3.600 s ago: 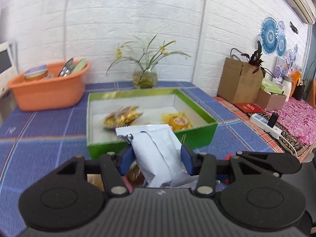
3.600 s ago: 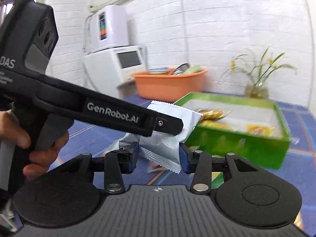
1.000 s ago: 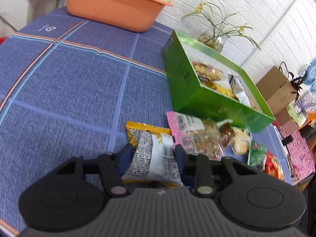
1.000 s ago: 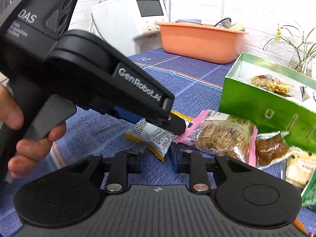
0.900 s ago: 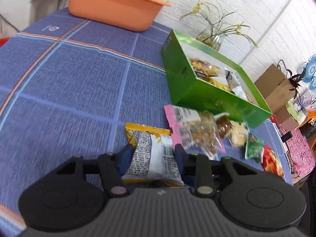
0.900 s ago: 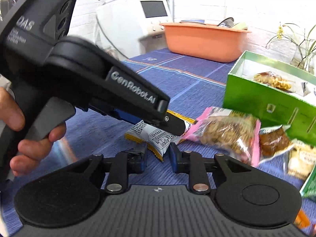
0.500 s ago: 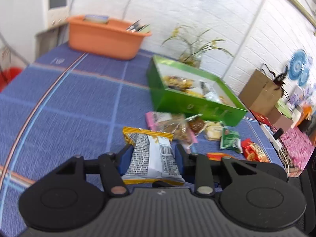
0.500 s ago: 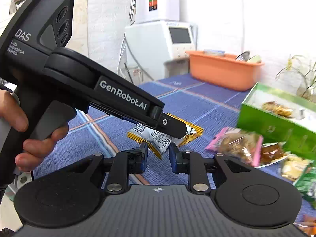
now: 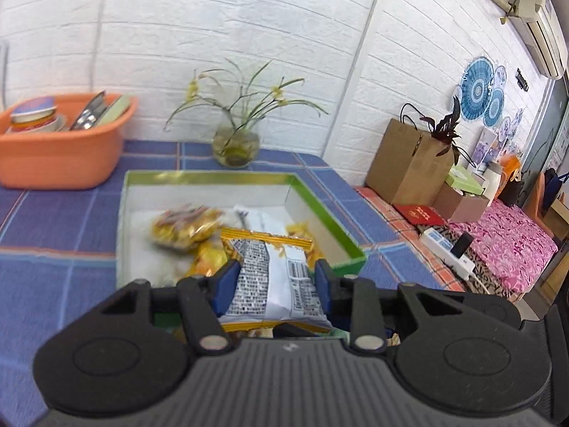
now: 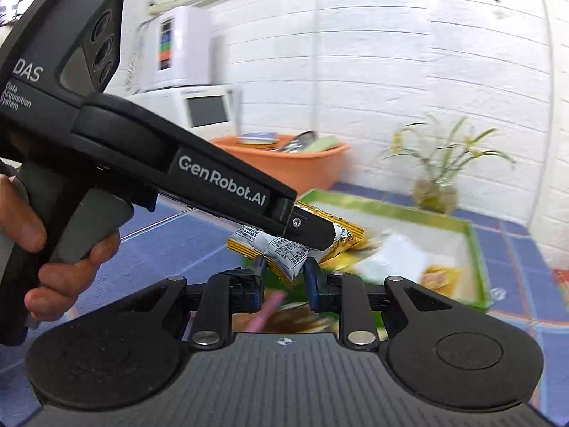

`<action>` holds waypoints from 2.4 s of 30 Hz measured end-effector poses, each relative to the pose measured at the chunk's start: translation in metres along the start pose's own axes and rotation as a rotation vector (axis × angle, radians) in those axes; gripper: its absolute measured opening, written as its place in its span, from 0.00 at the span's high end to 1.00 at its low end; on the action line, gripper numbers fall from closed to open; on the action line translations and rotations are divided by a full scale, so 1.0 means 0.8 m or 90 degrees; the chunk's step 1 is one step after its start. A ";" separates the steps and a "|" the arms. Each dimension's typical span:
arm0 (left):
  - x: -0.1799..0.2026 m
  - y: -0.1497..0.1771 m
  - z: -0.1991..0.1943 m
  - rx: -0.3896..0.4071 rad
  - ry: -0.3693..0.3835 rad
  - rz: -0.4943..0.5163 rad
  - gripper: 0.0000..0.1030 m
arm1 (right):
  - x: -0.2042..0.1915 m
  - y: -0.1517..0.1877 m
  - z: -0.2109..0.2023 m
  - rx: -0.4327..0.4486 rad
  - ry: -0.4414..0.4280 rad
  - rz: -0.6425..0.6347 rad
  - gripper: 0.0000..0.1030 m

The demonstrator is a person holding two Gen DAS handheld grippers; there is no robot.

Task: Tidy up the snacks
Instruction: 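Carry both yellow-edged packets into the green box and open both tools, then move both tools back to the snack pile, then grasp an orange chip bag with the left tool while the right tool grasps another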

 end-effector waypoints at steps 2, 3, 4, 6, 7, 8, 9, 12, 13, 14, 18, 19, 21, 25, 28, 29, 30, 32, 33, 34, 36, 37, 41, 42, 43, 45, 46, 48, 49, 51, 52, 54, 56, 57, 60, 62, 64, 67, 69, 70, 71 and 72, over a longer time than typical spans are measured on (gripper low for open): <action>0.006 -0.012 0.023 0.008 -0.005 0.012 0.69 | 0.022 -0.004 0.012 0.001 0.009 0.004 0.59; 0.008 -0.015 0.032 0.015 -0.009 0.021 0.69 | 0.031 -0.004 0.018 0.002 0.014 0.012 0.59; 0.010 -0.017 0.045 0.017 -0.018 0.036 0.69 | 0.039 -0.003 0.027 -0.001 0.018 0.023 0.59; 0.011 -0.020 0.065 0.019 -0.033 0.049 0.69 | 0.052 0.001 0.035 -0.001 0.025 0.040 0.59; 0.010 -0.021 0.073 0.019 -0.039 0.049 0.69 | 0.056 0.004 0.039 0.001 0.029 0.039 0.59; 0.006 -0.022 0.081 0.020 -0.043 0.045 0.69 | 0.058 0.006 0.046 0.003 0.034 0.035 0.59; 0.003 -0.021 0.088 0.019 -0.045 0.041 0.69 | 0.059 0.008 0.052 0.001 0.039 0.030 0.59; -0.007 -0.017 0.106 0.013 -0.044 0.030 0.66 | 0.068 0.016 0.060 0.004 0.047 0.033 0.50; -0.010 -0.017 0.111 0.009 -0.041 0.023 0.54 | 0.070 0.017 0.060 0.007 0.054 0.034 0.33; -0.014 -0.018 0.114 0.012 -0.041 0.016 0.37 | 0.074 0.018 0.064 0.008 0.064 0.033 0.19; -0.027 -0.022 0.110 0.032 -0.068 0.015 0.36 | 0.075 0.018 0.057 0.015 0.107 -0.002 0.00; -0.029 -0.022 0.105 0.036 -0.070 0.014 0.36 | 0.074 0.018 0.053 0.014 0.106 -0.006 0.00; -0.033 -0.021 0.094 0.042 -0.072 0.011 0.35 | 0.073 0.017 0.043 0.018 0.103 -0.001 0.00; -0.035 -0.012 0.063 0.062 -0.086 0.019 0.29 | 0.072 0.018 0.024 0.022 0.086 0.020 0.00; -0.034 0.006 0.033 0.069 -0.103 0.031 0.27 | 0.060 0.029 -0.007 0.023 0.067 0.027 0.00; -0.035 0.015 0.022 0.069 -0.110 0.031 0.27 | 0.055 0.033 -0.016 0.022 0.062 0.028 0.00; -0.035 0.025 0.013 0.067 -0.118 0.031 0.26 | 0.050 0.038 -0.026 0.022 0.053 0.029 0.00; -0.037 0.050 -0.006 0.058 -0.130 0.028 0.24 | 0.036 0.052 -0.052 0.018 0.025 0.030 0.00; -0.038 0.063 -0.013 0.048 -0.129 0.028 0.24 | 0.029 0.059 -0.063 0.013 0.006 0.032 0.00; -0.038 0.077 -0.019 0.034 -0.127 0.029 0.23 | 0.020 0.065 -0.073 0.006 -0.014 0.034 0.00; -0.038 0.101 -0.028 0.006 -0.127 0.026 0.23 | 0.004 0.077 -0.093 -0.005 -0.066 0.043 0.00; -0.038 0.111 -0.031 -0.007 -0.127 0.020 0.23 | -0.005 0.083 -0.102 -0.012 -0.097 0.048 0.00; -0.037 0.139 -0.037 -0.054 -0.100 -0.021 0.23 | -0.040 0.100 -0.124 -0.046 -0.214 0.073 0.00; -0.036 0.142 -0.035 -0.067 -0.090 -0.031 0.23 | -0.046 0.105 -0.123 -0.061 -0.229 0.081 0.00; -0.035 0.142 -0.034 -0.076 -0.082 -0.040 0.23 | -0.052 0.110 -0.121 -0.077 -0.236 0.085 0.00; -0.030 0.143 -0.030 -0.091 -0.070 -0.051 0.23 | -0.057 0.118 -0.113 -0.099 -0.215 0.081 0.00; -0.029 0.143 -0.026 -0.099 -0.066 -0.056 0.23 | -0.055 0.121 -0.109 -0.109 -0.189 0.081 0.00; -0.023 0.146 -0.016 -0.128 -0.056 -0.058 0.23 | -0.047 0.126 -0.100 -0.121 -0.134 0.090 0.00; -0.021 0.149 -0.009 -0.144 -0.052 -0.056 0.23 | -0.041 0.128 -0.096 -0.126 -0.112 0.100 0.00; -0.018 0.155 0.008 -0.186 -0.050 -0.064 0.23 | -0.036 0.130 -0.086 -0.134 -0.100 0.116 0.00; -0.017 0.159 0.015 -0.204 -0.046 -0.070 0.23 | -0.035 0.132 -0.082 -0.139 -0.089 0.117 0.00; -0.012 0.159 0.020 -0.199 -0.047 -0.065 0.22 | -0.036 0.131 -0.074 -0.142 -0.077 0.109 0.00; -0.007 0.159 0.024 -0.209 -0.031 -0.075 0.21 | -0.040 0.127 -0.068 -0.140 -0.074 0.112 0.00; -0.004 0.158 0.028 -0.217 -0.022 -0.078 0.21 | -0.044 0.127 -0.065 -0.142 -0.079 0.113 0.00; 0.004 0.157 0.036 -0.221 -0.028 -0.064 0.21 | -0.057 0.127 -0.059 -0.154 -0.074 0.104 0.00; 0.009 0.158 0.037 -0.215 -0.025 -0.048 0.21 | -0.060 0.128 -0.053 -0.165 -0.042 0.102 0.00; 0.009 0.159 0.039 -0.206 -0.020 -0.037 0.22 | -0.059 0.132 -0.047 -0.187 -0.026 0.103 0.00; 0.008 0.156 0.040 -0.218 0.007 -0.029 0.25 | -0.053 0.136 -0.044 -0.197 0.001 0.124 0.00; 0.008 0.154 0.039 -0.240 0.043 -0.031 0.40 | -0.051 0.134 -0.045 -0.192 0.006 0.121 0.00; 0.009 0.152 0.040 -0.254 0.055 -0.034 0.47 | -0.051 0.133 -0.046 -0.185 0.008 0.118 0.00; 0.009 0.151 0.041 -0.266 0.066 -0.038 0.54 | -0.051 0.133 -0.046 -0.178 0.006 0.116 0.00; 0.009 0.150 0.042 -0.274 0.069 -0.039 0.55 | -0.051 0.132 -0.046 -0.174 0.004 0.115 0.00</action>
Point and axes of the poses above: each gripper's, at about its wrist camera, not at the fingertips, and z roughly the way its jaws point, x to its right, y to its underside, the point moved 6 cm from there along z, roughly the way its jaws point, and after that the axes turned 2 degrees about -x, right-handed, at the moved point
